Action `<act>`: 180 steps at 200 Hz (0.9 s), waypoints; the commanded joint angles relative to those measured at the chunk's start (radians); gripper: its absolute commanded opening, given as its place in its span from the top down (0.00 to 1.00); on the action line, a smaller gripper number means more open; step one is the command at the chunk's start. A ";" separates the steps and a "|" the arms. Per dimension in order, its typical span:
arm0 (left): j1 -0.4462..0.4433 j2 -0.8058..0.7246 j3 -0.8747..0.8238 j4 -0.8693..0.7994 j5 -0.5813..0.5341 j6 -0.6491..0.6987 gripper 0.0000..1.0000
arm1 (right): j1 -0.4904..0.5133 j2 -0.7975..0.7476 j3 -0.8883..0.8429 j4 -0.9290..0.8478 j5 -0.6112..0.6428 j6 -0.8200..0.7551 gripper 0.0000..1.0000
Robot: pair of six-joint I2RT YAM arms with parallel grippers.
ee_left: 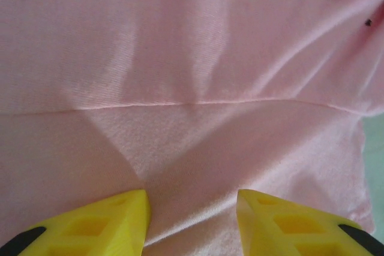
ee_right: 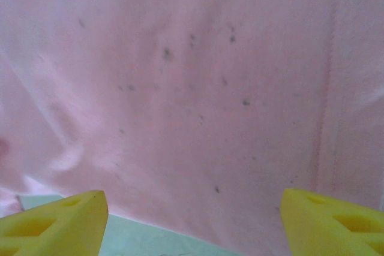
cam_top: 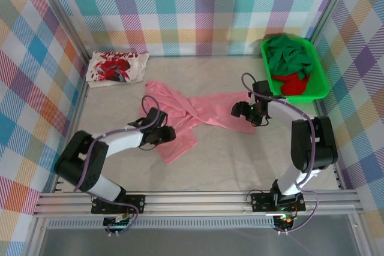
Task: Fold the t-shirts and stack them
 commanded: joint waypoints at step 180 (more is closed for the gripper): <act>0.318 -0.106 0.194 -0.414 -0.131 0.069 0.50 | 0.099 -0.160 -0.080 0.139 0.036 -0.088 0.28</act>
